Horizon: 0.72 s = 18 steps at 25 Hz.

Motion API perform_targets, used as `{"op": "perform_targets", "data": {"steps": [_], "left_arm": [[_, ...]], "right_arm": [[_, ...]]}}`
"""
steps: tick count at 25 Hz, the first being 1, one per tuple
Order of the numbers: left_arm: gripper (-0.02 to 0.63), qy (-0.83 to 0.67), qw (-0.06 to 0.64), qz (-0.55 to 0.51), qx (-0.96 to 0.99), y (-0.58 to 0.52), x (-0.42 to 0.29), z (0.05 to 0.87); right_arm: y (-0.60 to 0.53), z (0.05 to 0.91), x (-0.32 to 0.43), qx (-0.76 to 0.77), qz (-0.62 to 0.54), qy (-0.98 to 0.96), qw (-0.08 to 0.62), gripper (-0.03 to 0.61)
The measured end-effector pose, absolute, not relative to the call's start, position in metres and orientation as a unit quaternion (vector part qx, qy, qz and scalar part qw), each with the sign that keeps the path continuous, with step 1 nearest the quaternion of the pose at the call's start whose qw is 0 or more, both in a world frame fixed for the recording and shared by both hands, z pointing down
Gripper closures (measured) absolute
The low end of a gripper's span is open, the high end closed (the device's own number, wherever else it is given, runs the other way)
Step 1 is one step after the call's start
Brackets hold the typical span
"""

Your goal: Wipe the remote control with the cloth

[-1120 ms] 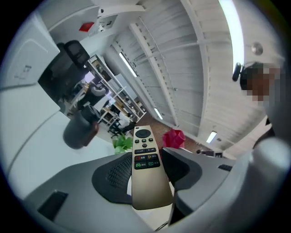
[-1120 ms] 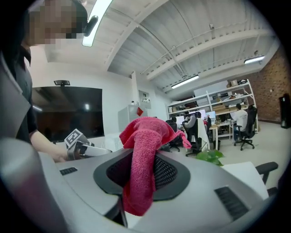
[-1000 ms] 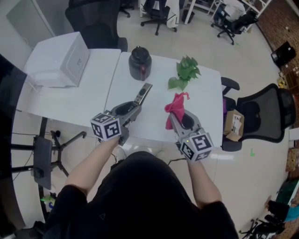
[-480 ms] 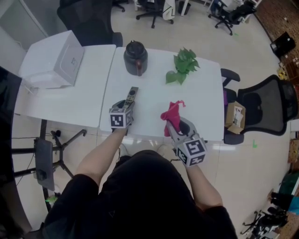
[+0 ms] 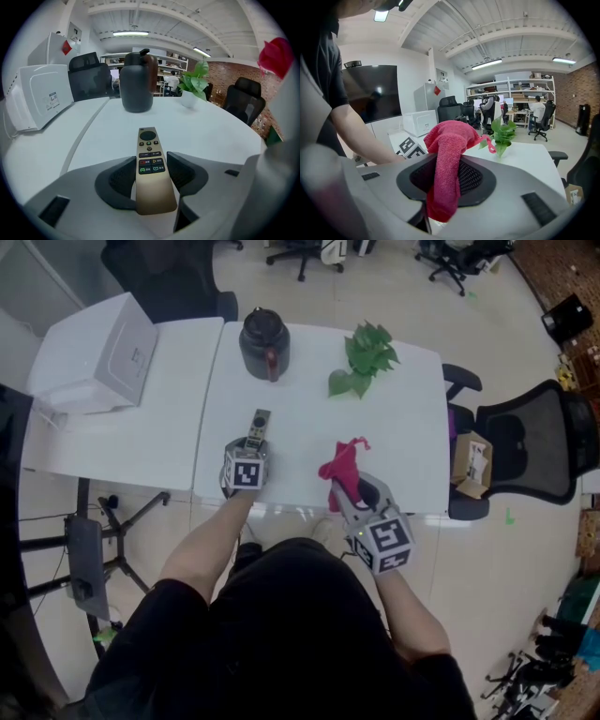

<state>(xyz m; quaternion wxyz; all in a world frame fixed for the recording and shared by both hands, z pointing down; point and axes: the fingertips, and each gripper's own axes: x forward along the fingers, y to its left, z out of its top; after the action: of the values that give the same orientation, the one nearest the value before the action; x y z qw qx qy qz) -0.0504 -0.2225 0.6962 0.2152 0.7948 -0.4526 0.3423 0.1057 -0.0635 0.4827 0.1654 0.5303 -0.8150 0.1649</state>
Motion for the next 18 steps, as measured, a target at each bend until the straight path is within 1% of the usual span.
{"op": "perform_targets", "data": {"steps": [8,12,13,16,18], "left_arm": [[0.400,-0.444,0.205,0.377,0.786,-0.218,-0.052,0.709],[0.397,-0.440,0.193,0.378,0.791,-0.219,-0.051,0.711],[0.394,-0.440,0.192,0.376,0.792,-0.218,-0.051,0.711],[0.356,-0.439,0.190,0.371,0.796,-0.216,-0.052,0.709],[0.356,-0.440,0.187,0.367,0.798,-0.214,-0.056,0.704]], "right_arm": [[-0.064,0.484,0.106,0.531,0.166,-0.814,0.168,0.462],[-0.065,0.484,0.108,0.534,0.167,-0.812,0.169,0.462],[-0.065,0.485,0.108,0.534,0.168,-0.811,0.169,0.462],[-0.067,0.487,0.108,0.532,0.168,-0.813,0.169,0.462],[-0.070,0.489,0.109,0.535,0.168,-0.810,0.172,0.462]]}}
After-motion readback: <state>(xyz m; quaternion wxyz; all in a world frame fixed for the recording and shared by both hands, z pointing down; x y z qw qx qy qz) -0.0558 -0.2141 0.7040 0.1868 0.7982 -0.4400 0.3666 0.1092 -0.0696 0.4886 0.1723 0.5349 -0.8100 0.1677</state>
